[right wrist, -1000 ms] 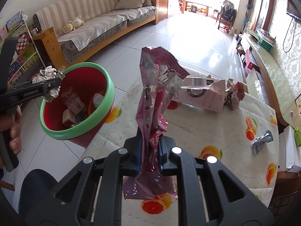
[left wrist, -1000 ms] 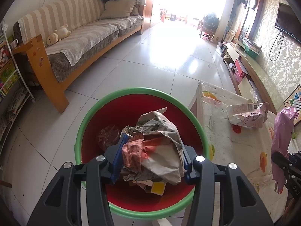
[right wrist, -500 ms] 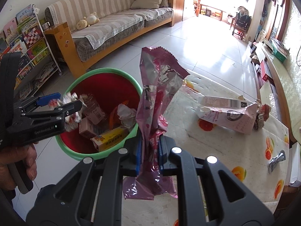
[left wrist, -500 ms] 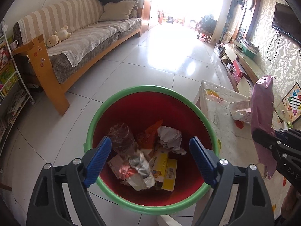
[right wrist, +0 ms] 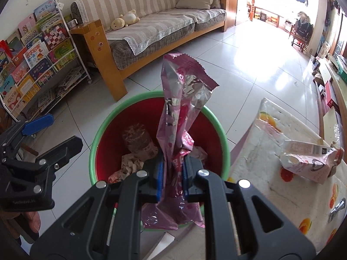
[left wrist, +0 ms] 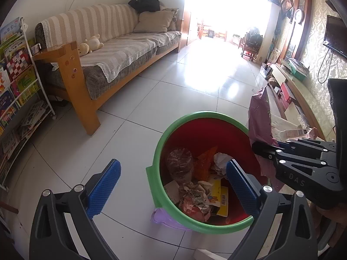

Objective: Collect trash
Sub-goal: 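Carry the pink snack bag over the red bin and open the right tool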

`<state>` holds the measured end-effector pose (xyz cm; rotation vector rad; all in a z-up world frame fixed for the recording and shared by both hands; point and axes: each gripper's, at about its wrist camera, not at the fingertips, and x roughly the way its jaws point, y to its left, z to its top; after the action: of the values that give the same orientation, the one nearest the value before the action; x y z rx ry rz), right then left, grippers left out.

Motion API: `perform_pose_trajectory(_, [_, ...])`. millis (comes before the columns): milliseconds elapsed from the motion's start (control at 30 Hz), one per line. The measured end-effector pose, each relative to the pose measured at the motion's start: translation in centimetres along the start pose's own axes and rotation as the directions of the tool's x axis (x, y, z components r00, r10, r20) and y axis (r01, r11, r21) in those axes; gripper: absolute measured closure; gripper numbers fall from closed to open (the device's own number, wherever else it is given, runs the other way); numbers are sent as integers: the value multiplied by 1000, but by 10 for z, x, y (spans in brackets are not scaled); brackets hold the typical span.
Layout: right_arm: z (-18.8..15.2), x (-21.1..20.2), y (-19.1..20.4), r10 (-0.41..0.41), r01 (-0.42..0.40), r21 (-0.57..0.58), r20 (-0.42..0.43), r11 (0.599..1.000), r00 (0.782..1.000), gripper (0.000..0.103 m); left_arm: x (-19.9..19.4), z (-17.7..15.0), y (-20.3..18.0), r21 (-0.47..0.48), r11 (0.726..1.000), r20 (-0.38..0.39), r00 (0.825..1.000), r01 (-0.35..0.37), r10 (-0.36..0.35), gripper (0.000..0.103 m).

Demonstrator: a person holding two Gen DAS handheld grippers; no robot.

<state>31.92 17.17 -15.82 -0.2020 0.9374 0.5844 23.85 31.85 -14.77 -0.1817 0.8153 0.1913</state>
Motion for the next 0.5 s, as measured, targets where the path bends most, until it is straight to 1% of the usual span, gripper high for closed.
perform_pose_trajectory(233, [9,34,26,-13,11,-36,-42,999,999,88,-3,-8,24,-50,999,0,1000,-6,6,10])
perform_pose_trajectory(267, [8,38,28,-20,18,-38,-48,999,999,87,-3,-9,27,-53,999,-1,1000,-6,6,10])
perform_pose_trajectory(333, [5,43,30,-29,26,-37,-62,999,998,81,-5,-12,30,-59,998,-3,1000,-8,8,10])
perform_pose_trajectory(367, [3,45,31,-29,27,-34,-65,999,997,69,-5,-13,32,-61,998,-3,1000,-10,10,10])
perform_pose_trajectory(400, [2,46,32,-33,31,-29,-68,999,997,53,-6,-13,34,-64,998,-3,1000,-12,12,10])
perform_pose_trajectory(433, [1,47,32,-39,37,-22,-67,999,997,46,-7,-15,36,-67,998,-3,1000,-14,14,10])
perform_pose_trajectory(467, [0,46,32,-43,42,-15,-65,999,997,33,-7,-16,37,-70,997,-4,1000,-17,16,10])
perform_pose_trajectory(500, [0,45,33,-45,44,-11,-62,999,997,23,-8,-17,37,-73,997,-5,1000,-19,19,10])
